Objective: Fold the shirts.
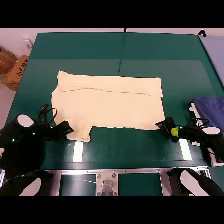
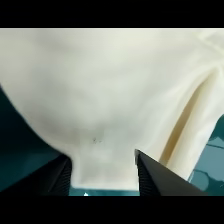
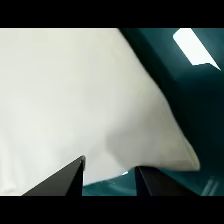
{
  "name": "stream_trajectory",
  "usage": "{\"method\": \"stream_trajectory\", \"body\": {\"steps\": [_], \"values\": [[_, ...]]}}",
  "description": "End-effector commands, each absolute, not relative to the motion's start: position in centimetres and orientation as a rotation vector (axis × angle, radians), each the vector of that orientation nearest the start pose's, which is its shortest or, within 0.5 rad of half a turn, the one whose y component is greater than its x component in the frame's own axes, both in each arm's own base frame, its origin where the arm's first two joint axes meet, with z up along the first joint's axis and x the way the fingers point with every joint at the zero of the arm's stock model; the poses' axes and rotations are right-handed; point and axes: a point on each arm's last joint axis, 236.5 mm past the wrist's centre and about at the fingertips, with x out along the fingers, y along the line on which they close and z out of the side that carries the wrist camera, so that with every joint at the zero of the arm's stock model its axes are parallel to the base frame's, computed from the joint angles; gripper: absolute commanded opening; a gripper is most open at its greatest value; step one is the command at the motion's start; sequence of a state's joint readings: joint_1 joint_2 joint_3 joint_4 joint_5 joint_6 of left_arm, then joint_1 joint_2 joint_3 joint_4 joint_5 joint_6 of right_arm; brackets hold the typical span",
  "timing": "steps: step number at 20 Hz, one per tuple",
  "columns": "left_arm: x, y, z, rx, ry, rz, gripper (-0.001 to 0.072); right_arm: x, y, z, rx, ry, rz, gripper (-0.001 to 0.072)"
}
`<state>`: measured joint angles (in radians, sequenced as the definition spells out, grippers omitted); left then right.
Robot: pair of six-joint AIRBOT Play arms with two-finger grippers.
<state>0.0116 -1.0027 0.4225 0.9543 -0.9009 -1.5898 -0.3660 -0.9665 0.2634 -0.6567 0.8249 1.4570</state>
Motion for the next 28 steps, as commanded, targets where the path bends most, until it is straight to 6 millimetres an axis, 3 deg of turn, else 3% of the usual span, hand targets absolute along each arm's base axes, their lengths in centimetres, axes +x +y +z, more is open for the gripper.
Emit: {"method": "stream_trajectory", "body": {"steps": [1, 2, 4, 7, 12, 16, 21, 25, 28], "values": [[24.9, -11.7, -9.9, -0.741, 1.350, -0.111, 0.0143, 26.9, 5.9, -11.7, 1.203, 1.154, -0.176, 0.0378], [24.7, -12.0, -9.5, -0.706, 1.360, -0.153, 0.0022, 27.0, 6.0, -11.6, 1.197, 1.155, -0.169, 0.0327], [24.0, -12.4, -8.0, -0.640, 1.416, -0.240, 0.0023, 27.3, 6.4, -10.7, 1.141, 1.162, -0.088, 0.0019], [23.5, -11.5, -4.7, -0.506, 1.495, -0.320, 0.0022, 27.8, 6.2, -8.5, 1.099, 1.185, 0.011, 0.0018], [23.3, -10.1, 1.4, -0.379, 1.456, -0.332, 0.0022, 27.7, 2.9, -5.3, 1.044, 1.222, 0.054, 0.0018], [22.7, -9.7, 4.0, -0.352, 1.430, -0.325, 0.0022, 28.2, 3.0, -2.9, 1.039, 1.226, 0.120, 0.0017], [28.9, -9.1, 6.2, -0.365, 1.204, -0.282, 0.0022, 33.5, 2.9, 0.7, 0.948, 1.094, 0.161, 0.0018], [34.8, -8.9, 4.8, -0.365, 1.187, -0.274, 0.0023, 39.4, 3.3, 1.6, 0.902, 1.057, 0.197, 0.0018], [41.0, -8.5, 3.3, -0.361, 1.164, -0.260, 0.0023, 43.9, 3.5, 0.3, 0.890, 1.066, 0.203, 0.0018]]}}
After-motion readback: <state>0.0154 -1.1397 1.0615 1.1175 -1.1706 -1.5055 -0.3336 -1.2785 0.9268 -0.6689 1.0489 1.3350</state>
